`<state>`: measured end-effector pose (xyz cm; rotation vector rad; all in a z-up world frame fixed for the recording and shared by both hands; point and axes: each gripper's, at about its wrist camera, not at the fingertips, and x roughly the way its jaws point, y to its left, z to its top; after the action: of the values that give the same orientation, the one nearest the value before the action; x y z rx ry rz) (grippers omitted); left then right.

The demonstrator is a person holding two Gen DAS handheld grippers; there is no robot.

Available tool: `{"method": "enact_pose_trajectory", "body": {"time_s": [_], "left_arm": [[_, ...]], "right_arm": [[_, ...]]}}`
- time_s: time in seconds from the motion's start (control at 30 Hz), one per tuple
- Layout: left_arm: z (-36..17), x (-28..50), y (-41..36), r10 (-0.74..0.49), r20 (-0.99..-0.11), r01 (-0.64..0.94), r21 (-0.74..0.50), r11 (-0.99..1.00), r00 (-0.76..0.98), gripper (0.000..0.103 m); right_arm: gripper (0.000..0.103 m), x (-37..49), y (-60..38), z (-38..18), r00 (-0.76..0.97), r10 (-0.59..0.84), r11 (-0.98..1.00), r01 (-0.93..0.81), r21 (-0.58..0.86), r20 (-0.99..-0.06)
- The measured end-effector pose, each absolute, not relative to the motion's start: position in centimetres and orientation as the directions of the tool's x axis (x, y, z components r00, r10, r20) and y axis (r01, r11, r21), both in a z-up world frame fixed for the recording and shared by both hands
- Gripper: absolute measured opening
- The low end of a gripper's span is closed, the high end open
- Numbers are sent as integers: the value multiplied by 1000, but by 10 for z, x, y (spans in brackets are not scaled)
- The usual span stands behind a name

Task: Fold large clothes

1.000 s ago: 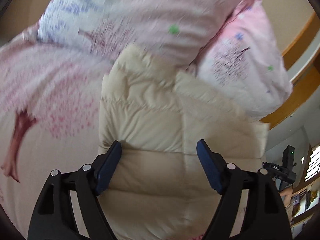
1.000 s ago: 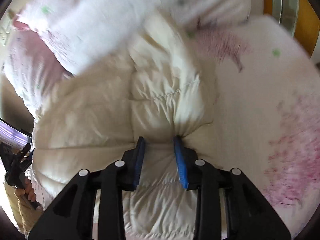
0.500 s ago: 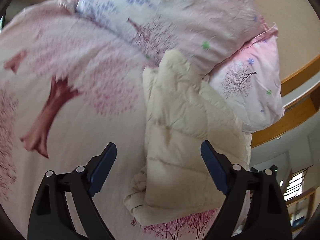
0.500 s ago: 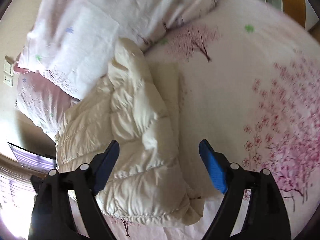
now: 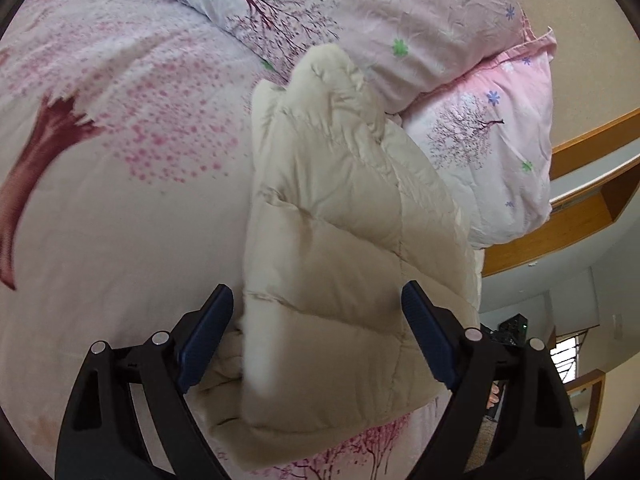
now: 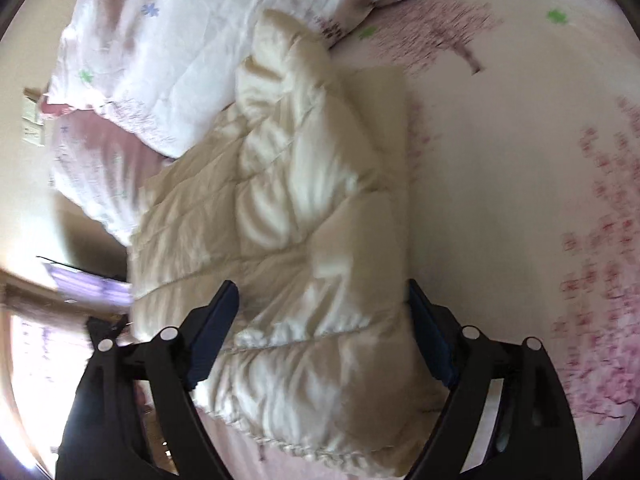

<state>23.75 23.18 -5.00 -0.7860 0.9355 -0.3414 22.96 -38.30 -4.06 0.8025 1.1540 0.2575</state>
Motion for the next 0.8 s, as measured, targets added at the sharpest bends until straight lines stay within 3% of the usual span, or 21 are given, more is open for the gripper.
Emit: {"method": "enact_pose_trajectory", "body": {"time_s": [0.17,0.23,0.27,0.3,0.33,0.4,0.43,0.5,0.57,0.8], "left_arm": [[-49,240,215,-590,-585,-39,-728,685,557,86],[-49,241,209,-594,-581,-32,-729,684,556,86],[-50,242,205,-603,-573,-26,-737,676,556,82],[-53,242,202,-623,-556,-24,-756,654,550,68],[-56,243,200,-639,-542,-24,-772,635,546,62],[-57,244,199,-646,-526,-17,-782,623,554,43],[-56,244,200,-649,-514,-8,-787,617,561,38],[-49,242,205,-646,-494,0,-794,608,582,27],[-41,238,210,-639,-478,14,-794,608,603,24],[-3,196,248,-595,-408,53,-794,605,692,21]], "right_arm": [[68,232,-371,-47,407,599,685,185,705,-689],[50,233,-368,-51,404,621,662,187,725,-671],[45,233,-366,-54,405,639,640,190,744,-654],[35,232,-366,-55,411,650,624,191,758,-639],[29,229,-371,-55,419,654,617,187,765,-630],[23,226,-369,-50,436,654,613,174,771,-618],[20,224,-368,-47,443,653,612,170,772,-615],[18,222,-364,-40,454,649,617,157,771,-611],[16,221,-357,-30,464,652,619,131,774,-600],[15,211,-321,1,460,711,597,4,802,-532]]}}
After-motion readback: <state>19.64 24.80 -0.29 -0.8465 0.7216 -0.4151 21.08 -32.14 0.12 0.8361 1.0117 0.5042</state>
